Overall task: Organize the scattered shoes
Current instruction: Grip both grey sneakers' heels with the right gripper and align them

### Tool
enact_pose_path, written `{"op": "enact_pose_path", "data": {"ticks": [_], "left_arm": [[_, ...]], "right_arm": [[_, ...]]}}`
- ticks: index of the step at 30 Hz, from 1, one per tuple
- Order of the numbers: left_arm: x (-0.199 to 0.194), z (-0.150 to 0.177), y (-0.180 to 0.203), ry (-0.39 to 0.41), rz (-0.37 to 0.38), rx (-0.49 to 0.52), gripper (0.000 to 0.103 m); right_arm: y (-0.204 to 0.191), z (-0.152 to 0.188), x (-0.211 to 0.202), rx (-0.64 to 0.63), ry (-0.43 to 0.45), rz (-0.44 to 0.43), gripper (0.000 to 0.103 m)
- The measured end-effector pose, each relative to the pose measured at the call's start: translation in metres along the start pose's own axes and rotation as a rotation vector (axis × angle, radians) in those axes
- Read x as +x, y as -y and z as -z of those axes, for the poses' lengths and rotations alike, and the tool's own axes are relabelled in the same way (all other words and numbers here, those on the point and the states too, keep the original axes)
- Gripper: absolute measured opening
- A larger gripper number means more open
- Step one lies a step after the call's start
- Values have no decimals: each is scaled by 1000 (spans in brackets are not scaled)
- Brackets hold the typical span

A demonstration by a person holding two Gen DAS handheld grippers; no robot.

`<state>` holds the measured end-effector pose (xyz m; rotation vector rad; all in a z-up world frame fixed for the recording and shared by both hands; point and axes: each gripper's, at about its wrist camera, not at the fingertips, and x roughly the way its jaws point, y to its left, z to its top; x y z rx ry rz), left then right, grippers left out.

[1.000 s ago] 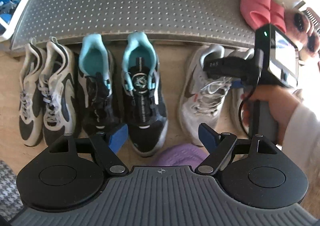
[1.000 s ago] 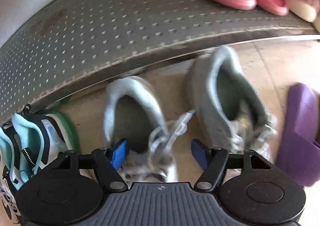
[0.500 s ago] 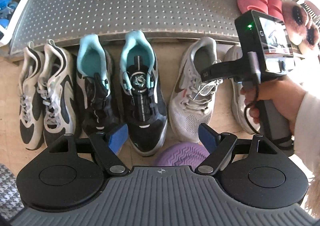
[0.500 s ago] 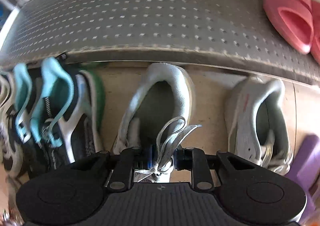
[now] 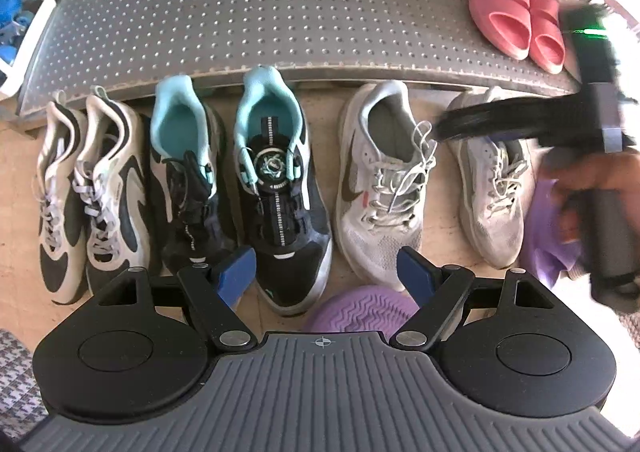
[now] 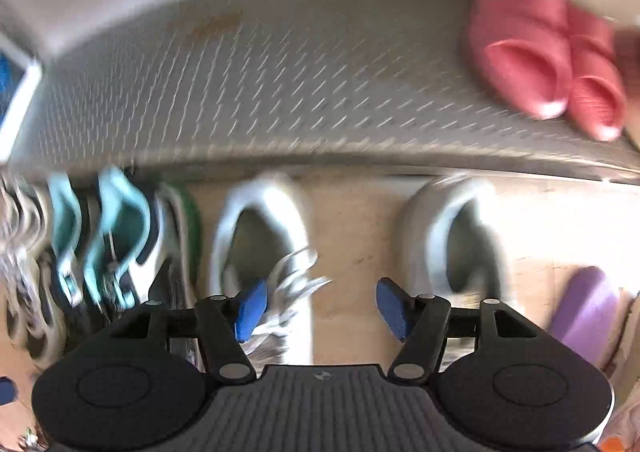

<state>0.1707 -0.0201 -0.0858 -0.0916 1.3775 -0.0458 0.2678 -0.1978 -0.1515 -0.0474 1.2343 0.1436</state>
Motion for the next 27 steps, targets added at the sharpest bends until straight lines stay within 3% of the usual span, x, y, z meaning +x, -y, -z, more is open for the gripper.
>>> {"op": "enact_pose_path", "data": {"ticks": [2,5,7,9,12,13,15,17,18,21,24,25,27], "left_arm": [[0,0,1,-1,-1,3,82],[2,0,2,-5,-7,7,82],[5,0,3,-14,-13,9,82],[8,-1,5,-23,-15,10,82],[9,-1,6,-32,-14,10,82],[9,-1,6,-33,-14,9,82],[9,-2,6,-32,-5,2,83],[9,-2,6,-34,1,0,83],[8,-2,6,-33,5,-1,83],[5,-1,6,-26,8,-4,83],[3,-2,3,-16,-4,-13,83],[2,-3,2,-12,-10,-19,83],[0,-4,-2,-6,-11,-39,83]], "right_arm": [[25,1,-1,-2,-22,22,66],[49,7,15,15,-117,-16,67],[47,14,24,20,-163,-31,76],[36,22,39,-18,-166,29,79],[18,35,66,-86,-203,222,60],[14,36,68,-51,-194,244,48],[3,35,67,-17,-182,257,44],[-9,38,63,-44,-169,216,42],[-14,39,60,-46,-162,165,36],[-33,41,53,-87,-148,19,34],[-58,44,57,-198,-156,52,37],[-57,42,58,-175,-162,50,45],[-51,36,54,-82,-187,36,50]]}}
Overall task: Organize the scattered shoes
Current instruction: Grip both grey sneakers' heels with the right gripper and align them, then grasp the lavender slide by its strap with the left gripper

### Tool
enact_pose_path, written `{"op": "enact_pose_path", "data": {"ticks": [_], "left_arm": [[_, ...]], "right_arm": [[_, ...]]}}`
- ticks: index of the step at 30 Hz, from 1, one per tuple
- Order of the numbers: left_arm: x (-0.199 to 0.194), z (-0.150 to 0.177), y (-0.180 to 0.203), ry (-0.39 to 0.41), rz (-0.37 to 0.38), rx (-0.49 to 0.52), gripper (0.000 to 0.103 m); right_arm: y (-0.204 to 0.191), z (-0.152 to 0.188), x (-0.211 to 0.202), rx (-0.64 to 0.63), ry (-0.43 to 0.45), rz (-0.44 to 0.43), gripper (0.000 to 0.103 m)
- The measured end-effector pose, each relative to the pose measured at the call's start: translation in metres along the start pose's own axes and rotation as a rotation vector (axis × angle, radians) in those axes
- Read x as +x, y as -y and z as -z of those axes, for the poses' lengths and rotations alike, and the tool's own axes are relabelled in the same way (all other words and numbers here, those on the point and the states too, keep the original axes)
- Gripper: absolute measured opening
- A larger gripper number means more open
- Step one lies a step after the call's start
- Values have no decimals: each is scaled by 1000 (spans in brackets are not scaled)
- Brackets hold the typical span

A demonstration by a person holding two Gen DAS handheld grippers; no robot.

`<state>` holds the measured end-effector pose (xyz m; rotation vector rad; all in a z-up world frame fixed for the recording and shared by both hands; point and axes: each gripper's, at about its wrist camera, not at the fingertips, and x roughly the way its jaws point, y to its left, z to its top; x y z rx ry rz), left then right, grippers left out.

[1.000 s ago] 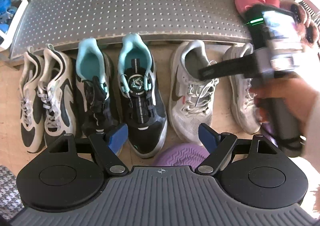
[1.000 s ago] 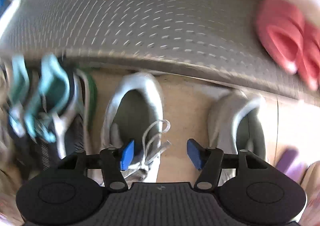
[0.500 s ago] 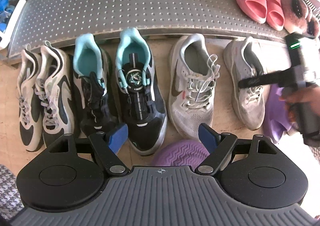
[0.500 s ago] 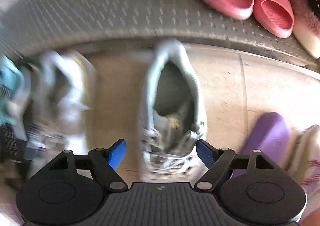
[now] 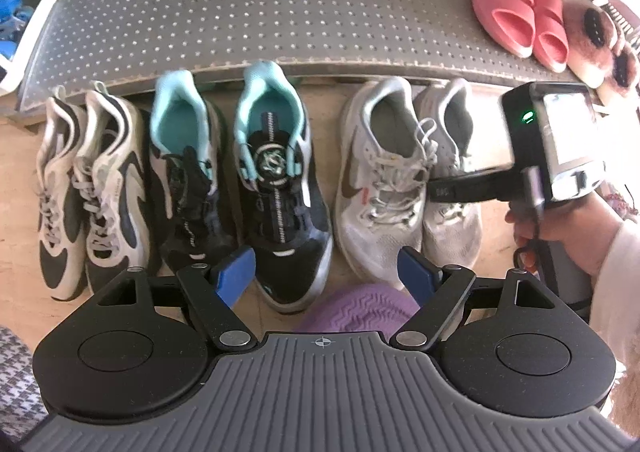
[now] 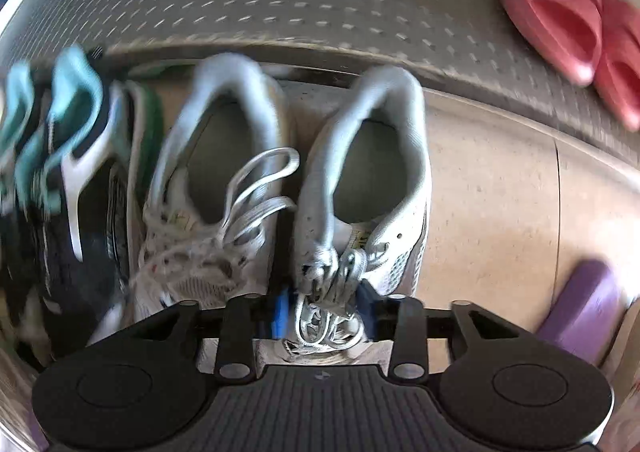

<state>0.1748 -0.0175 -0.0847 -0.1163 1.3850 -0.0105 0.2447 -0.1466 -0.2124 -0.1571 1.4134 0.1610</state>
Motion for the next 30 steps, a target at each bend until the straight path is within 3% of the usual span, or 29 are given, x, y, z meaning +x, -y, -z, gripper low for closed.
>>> {"op": "enact_pose_path", "data": {"ticks": [2,4,6,8,13,17,21,24,27,29,30], "left_arm": [[-4,-2,-6,7,9,-26,83],[-6,-3,-11,7,18,-36,84],[-7,-2,-15,0,27,-31,85],[-7,-1,-19,-7,36,-25,85],[39,31,-19,-161,38,15,85],[71,50,-23,-256,36,-39,85],[81,56,-10,-264,37,-10,85],[97,62,15,-288,48,85,85],[108,70,30,-301,26,176,84],[113,78,45,-298,-11,288,79],[109,79,48,-301,18,317,71]], "right_arm": [[1,-1,-12,-2,-18,10,56],[-2,2,-33,-63,0,56,70],[-1,10,-70,-115,29,81,75],[4,24,-101,-119,29,44,80],[34,88,-185,-109,58,-87,86],[80,122,-174,-2,87,-148,87],[123,134,-151,131,28,-134,86],[150,138,-141,203,-3,-94,85],[161,137,-151,225,22,-59,86],[166,135,-158,236,56,-78,86],[167,133,-161,250,71,-92,86]]}}
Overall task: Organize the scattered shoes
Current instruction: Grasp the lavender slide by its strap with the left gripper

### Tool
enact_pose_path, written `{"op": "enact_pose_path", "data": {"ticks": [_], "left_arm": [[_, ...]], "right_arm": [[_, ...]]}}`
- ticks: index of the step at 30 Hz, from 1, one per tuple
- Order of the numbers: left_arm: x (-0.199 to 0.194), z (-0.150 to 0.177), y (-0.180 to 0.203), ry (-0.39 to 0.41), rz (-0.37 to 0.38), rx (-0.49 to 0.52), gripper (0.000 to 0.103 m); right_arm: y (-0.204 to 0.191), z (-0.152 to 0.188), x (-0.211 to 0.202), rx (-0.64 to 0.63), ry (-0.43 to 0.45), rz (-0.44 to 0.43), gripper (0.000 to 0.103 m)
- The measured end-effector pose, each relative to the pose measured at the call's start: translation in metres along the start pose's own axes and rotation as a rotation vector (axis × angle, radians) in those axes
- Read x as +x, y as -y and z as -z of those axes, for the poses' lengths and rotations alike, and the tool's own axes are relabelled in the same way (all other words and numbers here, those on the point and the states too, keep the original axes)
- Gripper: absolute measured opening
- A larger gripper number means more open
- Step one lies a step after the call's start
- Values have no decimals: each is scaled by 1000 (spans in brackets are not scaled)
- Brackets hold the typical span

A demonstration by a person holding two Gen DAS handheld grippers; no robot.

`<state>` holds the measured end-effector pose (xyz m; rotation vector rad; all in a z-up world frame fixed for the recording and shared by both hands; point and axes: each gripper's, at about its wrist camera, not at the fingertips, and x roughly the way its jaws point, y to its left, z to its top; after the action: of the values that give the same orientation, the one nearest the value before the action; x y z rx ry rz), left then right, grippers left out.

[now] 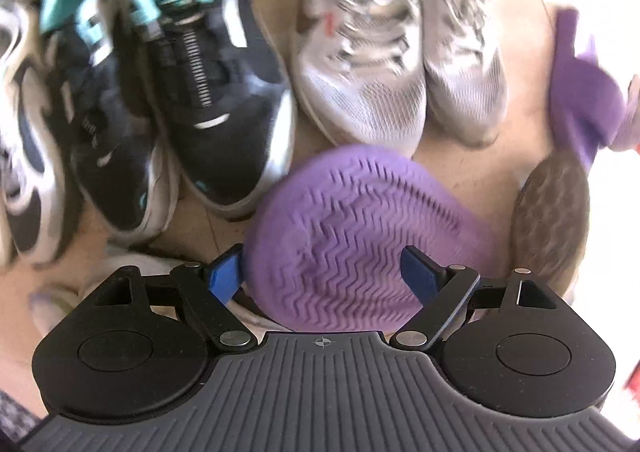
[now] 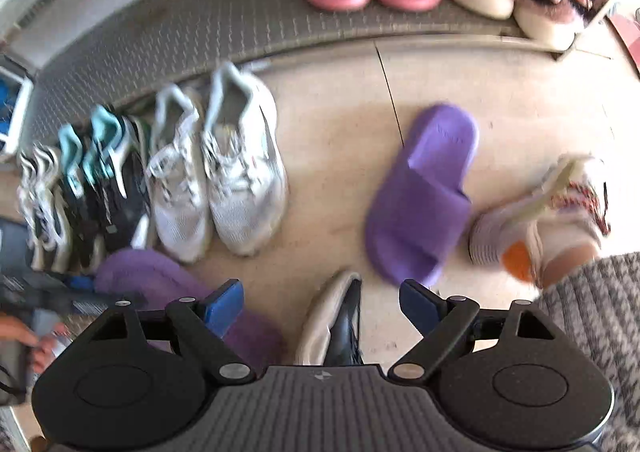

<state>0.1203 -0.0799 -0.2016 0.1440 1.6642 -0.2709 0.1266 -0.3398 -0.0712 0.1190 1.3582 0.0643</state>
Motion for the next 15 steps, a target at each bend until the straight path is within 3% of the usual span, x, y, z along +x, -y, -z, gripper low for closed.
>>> {"op": "enact_pose_path", "data": {"ticks": [2,9,12,15], "left_arm": [[-8,2,8,2,46,65,59],[-83,13,62,161,105,179,29],[-120,13,95,258,84,252,24],[-161,6,133,375,12,374,21]], "right_arm": [[0,-1,-3,17,9,-9,86],[8,6,-19,25,48,-26,86],[27,4,-30,53,50,-45,86],[49,-12,-49,59,91,-24,85]]}}
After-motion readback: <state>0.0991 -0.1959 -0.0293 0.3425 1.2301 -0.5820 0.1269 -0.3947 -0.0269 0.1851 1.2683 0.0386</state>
